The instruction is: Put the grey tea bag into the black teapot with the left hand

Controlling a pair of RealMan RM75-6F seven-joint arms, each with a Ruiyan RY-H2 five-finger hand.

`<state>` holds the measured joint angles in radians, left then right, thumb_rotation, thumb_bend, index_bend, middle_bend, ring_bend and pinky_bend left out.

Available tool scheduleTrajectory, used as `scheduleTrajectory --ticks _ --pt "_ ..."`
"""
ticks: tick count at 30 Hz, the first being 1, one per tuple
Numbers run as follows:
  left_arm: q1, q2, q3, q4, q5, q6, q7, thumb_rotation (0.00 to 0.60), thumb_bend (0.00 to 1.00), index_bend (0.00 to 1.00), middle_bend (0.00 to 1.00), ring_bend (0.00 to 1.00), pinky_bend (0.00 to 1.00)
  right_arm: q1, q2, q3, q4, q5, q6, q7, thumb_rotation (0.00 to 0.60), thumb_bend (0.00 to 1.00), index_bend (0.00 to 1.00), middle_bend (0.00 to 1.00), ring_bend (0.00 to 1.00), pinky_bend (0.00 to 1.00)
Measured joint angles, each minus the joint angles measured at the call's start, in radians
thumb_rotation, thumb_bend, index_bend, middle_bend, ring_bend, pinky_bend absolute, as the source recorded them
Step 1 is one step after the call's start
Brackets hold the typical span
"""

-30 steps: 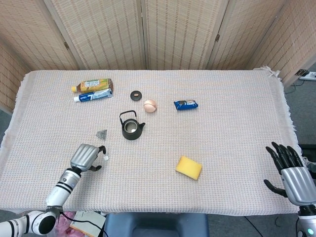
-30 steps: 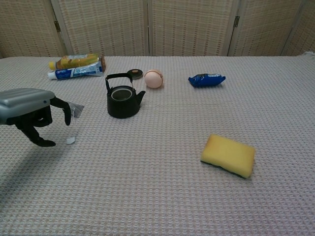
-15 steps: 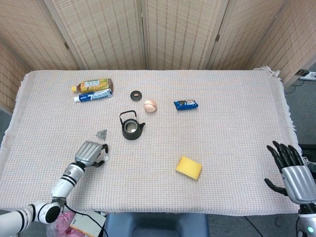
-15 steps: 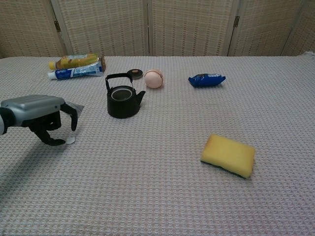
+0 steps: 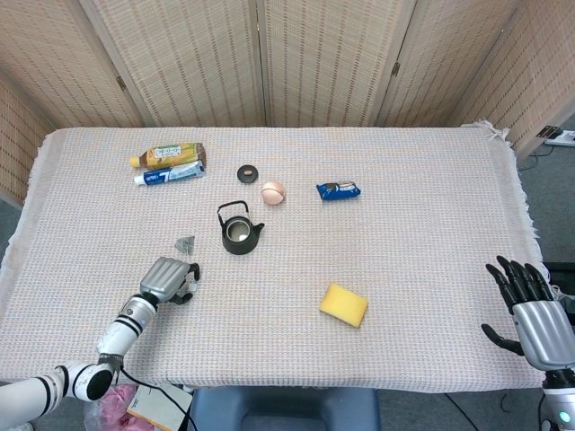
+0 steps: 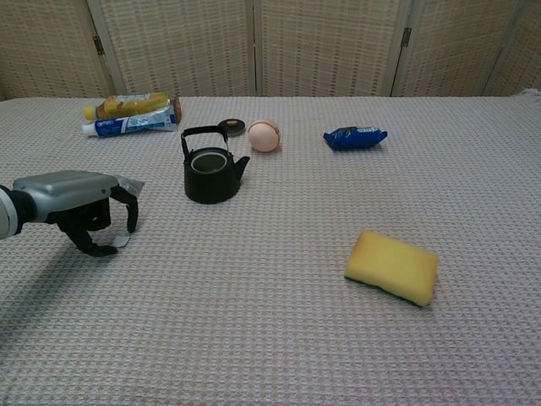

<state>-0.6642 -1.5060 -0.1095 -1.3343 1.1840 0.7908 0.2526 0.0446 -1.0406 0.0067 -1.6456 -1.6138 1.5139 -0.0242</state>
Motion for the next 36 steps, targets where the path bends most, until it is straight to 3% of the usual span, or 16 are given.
scheduleTrajectory --ticks 36 --pt "-0.013 -0.029 0.031 0.098 0.062 0.009 -0.144 0.6 0.38 0.61 1.0 0.99 1.0 0.006 -0.005 0.001 -0.003 0.003 -0.007 -0.017 0.6 0.12 0.0 0.0 0.0 0.0"
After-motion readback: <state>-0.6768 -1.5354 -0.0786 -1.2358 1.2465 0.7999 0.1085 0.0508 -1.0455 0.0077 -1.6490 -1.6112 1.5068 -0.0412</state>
